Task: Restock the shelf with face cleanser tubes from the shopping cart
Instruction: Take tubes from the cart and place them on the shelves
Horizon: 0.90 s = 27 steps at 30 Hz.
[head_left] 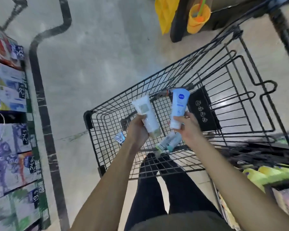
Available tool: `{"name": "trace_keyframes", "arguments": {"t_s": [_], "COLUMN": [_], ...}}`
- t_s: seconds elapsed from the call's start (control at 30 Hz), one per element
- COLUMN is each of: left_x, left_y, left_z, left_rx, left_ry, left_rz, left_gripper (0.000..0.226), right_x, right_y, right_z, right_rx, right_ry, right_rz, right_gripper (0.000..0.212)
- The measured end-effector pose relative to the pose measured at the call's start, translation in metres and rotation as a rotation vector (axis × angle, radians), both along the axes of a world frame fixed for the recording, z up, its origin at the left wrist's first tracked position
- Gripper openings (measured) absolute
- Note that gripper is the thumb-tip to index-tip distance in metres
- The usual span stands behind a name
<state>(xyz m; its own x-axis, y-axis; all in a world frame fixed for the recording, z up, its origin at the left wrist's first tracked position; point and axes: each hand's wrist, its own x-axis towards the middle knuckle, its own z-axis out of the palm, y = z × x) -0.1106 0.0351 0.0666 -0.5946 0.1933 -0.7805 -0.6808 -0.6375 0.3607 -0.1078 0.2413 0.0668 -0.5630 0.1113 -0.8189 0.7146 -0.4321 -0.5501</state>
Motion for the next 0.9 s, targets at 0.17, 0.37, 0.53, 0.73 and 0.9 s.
{"name": "trace_keyframes", "arguments": {"t_s": [0.17,0.37,0.53,0.73,0.9], "left_x": [0.020,0.037,0.062,0.111,0.167], "left_y": [0.006,0.022,0.034,0.054,0.089], "left_z": [0.083,0.161,0.206,0.246,0.265], "left_rx": [-0.154,-0.329,-0.391,-0.402,-0.329], "left_ry": [0.127,0.415,0.596,0.739,0.829], "left_rz": [-0.196,-0.504,-0.694,-0.820,-0.961], "left_gripper": [0.063,0.044,0.061,0.060,0.058], "right_x": [0.038,0.089,0.139,0.216,0.302], "right_y": [0.013,0.019,0.017,0.014,0.020], "right_z": [0.089,0.169,0.208,0.238,0.261], "right_rx": [0.007,0.128,0.123,0.262,0.434], "right_ry": [0.131,0.305,0.431,0.495,0.449], "right_rz": [0.044,-0.036,-0.287,-0.504,-0.695], "right_gripper": [0.045,0.048,0.039,0.037,0.034]}}
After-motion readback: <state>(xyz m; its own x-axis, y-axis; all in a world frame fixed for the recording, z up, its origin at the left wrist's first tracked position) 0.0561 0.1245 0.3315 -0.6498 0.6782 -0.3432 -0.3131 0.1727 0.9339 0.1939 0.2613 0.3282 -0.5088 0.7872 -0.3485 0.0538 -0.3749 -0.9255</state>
